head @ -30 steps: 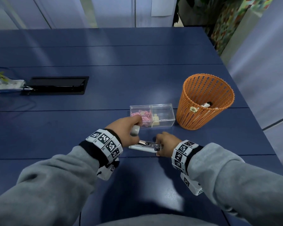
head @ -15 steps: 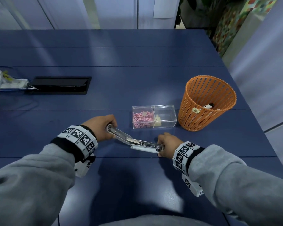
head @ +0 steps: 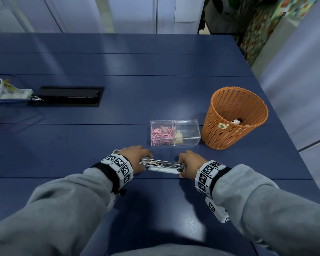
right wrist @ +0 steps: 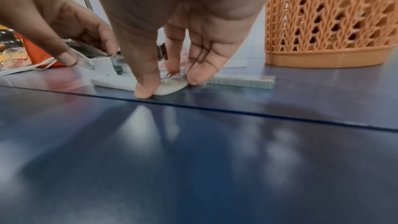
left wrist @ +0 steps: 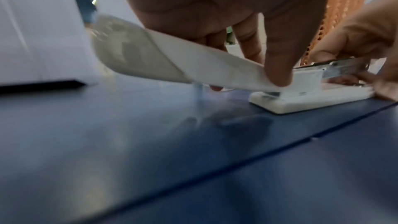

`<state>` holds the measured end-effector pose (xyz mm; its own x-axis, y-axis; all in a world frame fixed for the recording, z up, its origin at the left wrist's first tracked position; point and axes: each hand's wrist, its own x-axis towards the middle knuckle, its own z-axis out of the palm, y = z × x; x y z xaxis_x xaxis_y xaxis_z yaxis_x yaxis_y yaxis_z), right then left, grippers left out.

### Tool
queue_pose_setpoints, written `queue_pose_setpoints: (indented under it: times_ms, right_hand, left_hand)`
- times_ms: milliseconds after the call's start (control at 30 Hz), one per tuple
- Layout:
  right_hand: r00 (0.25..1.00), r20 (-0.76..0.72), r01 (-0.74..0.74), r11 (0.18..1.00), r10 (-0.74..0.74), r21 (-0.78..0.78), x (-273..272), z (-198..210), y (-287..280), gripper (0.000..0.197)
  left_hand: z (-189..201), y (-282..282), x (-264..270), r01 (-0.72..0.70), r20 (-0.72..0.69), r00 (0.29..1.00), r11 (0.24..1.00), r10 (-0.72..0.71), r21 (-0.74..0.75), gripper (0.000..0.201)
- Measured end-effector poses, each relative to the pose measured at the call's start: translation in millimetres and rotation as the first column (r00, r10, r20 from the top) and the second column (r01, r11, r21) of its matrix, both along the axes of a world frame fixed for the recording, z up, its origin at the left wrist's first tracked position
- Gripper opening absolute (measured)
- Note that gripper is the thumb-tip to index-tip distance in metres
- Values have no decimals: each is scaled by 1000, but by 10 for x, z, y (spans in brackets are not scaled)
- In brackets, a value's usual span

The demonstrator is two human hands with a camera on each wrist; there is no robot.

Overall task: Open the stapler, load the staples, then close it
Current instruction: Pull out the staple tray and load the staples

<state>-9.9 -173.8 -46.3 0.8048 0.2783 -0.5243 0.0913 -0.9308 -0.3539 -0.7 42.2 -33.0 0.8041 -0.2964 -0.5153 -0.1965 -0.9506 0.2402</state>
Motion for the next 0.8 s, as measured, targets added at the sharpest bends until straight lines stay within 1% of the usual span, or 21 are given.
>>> queue_pose_setpoints:
  times_ms: [67, 167, 233, 333, 400, 467, 533, 633, 700, 800]
  right_hand:
    - [1000, 4, -1, 1000, 1, 0, -1, 0, -1, 42]
    - [1000, 11, 0, 1000, 0, -13, 4, -15, -4, 41]
    - [1000, 17, -6, 1000, 6, -17, 11, -25, -5, 40]
    - [1000, 0, -20, 1000, 20, -6, 26, -18, -47, 42]
    - [1000, -2, 17, 999, -17, 31, 60, -1, -157, 47]
    - [997, 37, 67, 997, -69, 41, 102, 43, -328, 50]
    - [995, 70, 74, 997, -72, -28, 130, 87, -494, 50]
    - [999, 30, 37, 983, -32, -179, 109, 78, -601, 54]
    - [1000, 13, 27, 979, -25, -203, 92, 38, -600, 55]
    - [1000, 17, 27, 979, -24, -204, 95, 1, -567, 45]
  left_hand:
    - [-57, -55, -21, -12, -11, 1000, 999, 11, -45, 40]
    - [-132, -102, -45, -32, -38, 999, 997, 29, -71, 44]
    - [-171, -121, -59, -32, -26, 999, 996, 30, -87, 45]
    - [-202, -140, -70, -38, 7, 999, 992, 39, -120, 39]
    - [-216, -141, -75, -44, 25, 999, 990, 47, -137, 35]
    - [-230, -136, -74, -46, 27, 998, 989, 50, -143, 33]
    - [-238, -137, -68, -52, 19, 998, 988, 55, -146, 32]
    - [-242, -154, -55, -52, 19, 998, 990, 55, -133, 31]
    - [-242, -167, -52, -51, 16, 998, 991, 54, -123, 31]
    - [-238, -164, -60, -49, 3, 999, 992, 50, -120, 35]
